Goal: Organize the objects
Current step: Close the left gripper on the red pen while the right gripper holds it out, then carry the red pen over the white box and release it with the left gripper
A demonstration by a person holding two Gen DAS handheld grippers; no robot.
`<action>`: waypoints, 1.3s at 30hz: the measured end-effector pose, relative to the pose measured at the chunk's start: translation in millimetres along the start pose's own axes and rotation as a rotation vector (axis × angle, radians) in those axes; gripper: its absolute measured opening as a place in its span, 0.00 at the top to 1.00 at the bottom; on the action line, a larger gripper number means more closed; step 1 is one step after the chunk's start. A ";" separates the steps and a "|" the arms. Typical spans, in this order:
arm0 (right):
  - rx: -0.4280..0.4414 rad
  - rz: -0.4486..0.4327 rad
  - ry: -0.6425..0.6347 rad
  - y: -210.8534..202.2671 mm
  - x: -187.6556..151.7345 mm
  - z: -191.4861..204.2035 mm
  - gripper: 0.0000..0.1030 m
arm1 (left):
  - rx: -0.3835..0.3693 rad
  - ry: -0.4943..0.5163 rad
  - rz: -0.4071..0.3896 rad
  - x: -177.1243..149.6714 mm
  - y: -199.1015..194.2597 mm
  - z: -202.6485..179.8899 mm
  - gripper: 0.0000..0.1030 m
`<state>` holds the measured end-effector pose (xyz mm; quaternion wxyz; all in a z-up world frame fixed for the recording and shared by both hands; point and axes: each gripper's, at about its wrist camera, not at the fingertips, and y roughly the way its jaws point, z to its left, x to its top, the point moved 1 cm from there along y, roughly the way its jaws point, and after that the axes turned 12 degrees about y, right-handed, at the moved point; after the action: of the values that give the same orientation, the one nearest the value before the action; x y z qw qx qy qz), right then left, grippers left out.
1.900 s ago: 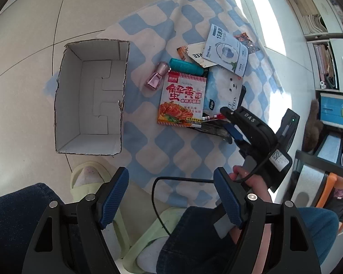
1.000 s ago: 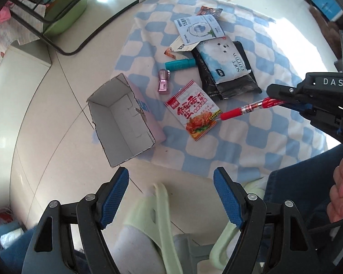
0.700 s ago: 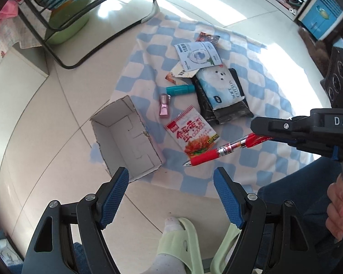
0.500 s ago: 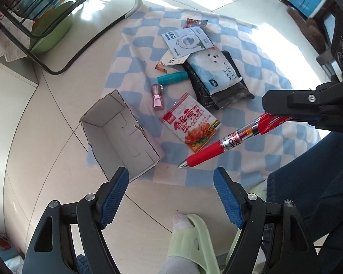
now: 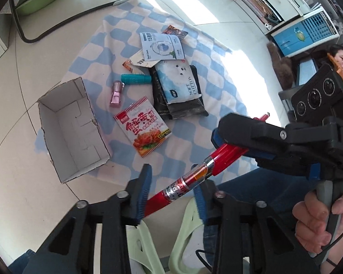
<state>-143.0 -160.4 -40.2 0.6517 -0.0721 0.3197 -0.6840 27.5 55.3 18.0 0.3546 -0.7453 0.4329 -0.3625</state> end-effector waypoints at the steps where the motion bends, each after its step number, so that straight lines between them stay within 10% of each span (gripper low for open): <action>1: 0.000 -0.005 0.003 0.4 0.3 -0.2 0.82 | -0.005 0.020 0.016 -1.2 3.6 -1.8 0.78; 8: -0.069 -0.021 0.082 6.8 8.7 -14.7 0.79 | 0.070 0.004 0.058 0.9 12.9 13.8 0.92; 13: -0.177 -0.082 0.127 1.5 16.5 -30.9 0.43 | 0.125 -0.156 0.009 1.4 -3.1 60.3 0.92; 25: -0.284 -0.150 0.276 -7.8 24.4 -68.2 0.35 | 0.229 -0.382 -0.043 19.4 -24.7 126.6 0.92; 30: -0.333 -0.171 0.303 -4.8 25.5 -79.0 0.21 | 0.190 -0.476 -0.089 19.3 -30.2 133.4 0.29; 39: -0.590 -0.129 0.413 26.0 44.2 -132.0 0.16 | 0.047 -0.593 -0.059 -7.4 -21.3 134.9 0.29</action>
<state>-195.2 -155.1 -171.7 0.4800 -0.1376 0.6228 -0.6023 147.4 98.9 -31.2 0.4721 -0.8226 0.2799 -0.1489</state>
